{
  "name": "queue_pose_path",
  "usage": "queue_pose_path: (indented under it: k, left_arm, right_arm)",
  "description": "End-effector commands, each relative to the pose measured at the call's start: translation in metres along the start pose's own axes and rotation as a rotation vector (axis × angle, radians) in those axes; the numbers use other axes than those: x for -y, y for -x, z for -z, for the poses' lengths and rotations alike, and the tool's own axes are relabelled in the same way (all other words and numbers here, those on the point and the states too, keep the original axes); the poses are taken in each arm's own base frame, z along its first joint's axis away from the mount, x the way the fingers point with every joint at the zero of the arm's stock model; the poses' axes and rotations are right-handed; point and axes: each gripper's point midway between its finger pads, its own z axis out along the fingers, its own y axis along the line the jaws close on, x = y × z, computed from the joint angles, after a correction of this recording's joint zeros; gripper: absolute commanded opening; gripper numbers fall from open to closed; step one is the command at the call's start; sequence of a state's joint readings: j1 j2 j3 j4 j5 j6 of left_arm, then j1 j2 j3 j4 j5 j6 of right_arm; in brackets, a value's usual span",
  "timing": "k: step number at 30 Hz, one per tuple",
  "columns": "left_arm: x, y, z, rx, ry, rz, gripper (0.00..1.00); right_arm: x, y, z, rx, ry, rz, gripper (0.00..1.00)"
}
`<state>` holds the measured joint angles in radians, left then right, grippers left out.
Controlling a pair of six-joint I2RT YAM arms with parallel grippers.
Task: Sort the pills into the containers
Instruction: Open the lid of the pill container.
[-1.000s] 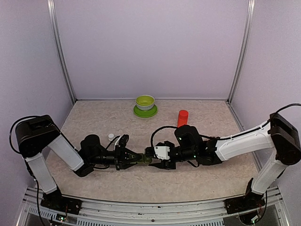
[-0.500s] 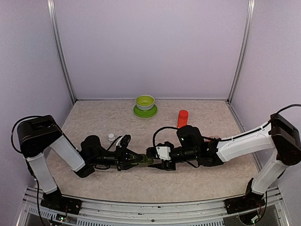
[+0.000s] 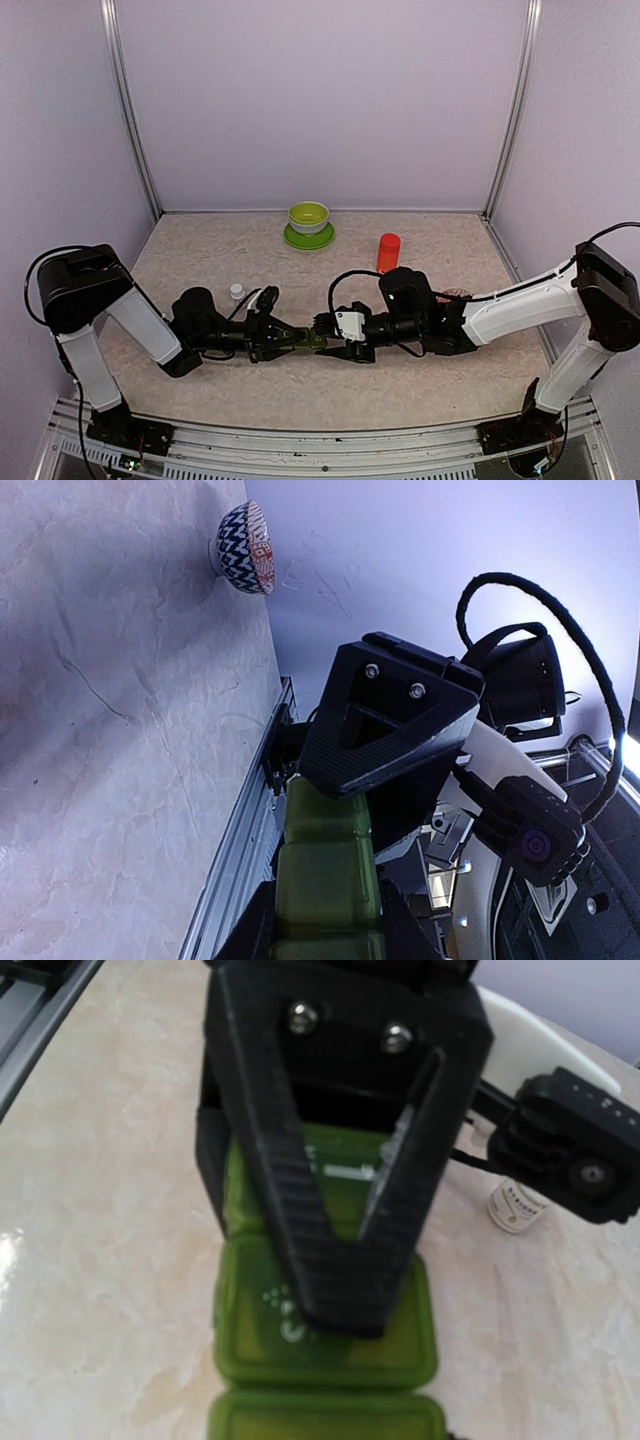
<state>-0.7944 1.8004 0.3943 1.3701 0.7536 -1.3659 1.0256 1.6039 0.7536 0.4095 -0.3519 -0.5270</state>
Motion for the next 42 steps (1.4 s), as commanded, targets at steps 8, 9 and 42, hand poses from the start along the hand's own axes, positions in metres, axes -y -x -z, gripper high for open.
queue_pose_path:
  k: [8,9,42]
  left_arm:
    - [0.007,0.002,-0.003,0.0,-0.034,-0.026,0.21]
    - [0.008,0.003,-0.003,0.001,-0.034,-0.026,0.21]
    - [-0.002,0.003,-0.002,0.011,0.005,-0.036,0.21]
  right_arm:
    - [0.006,0.014,0.011,0.052,-0.025,0.01,0.45]
    - [0.007,0.014,0.011,0.053,-0.028,0.01,0.43]
    - [0.007,0.02,0.008,0.079,0.039,-0.114,0.57]
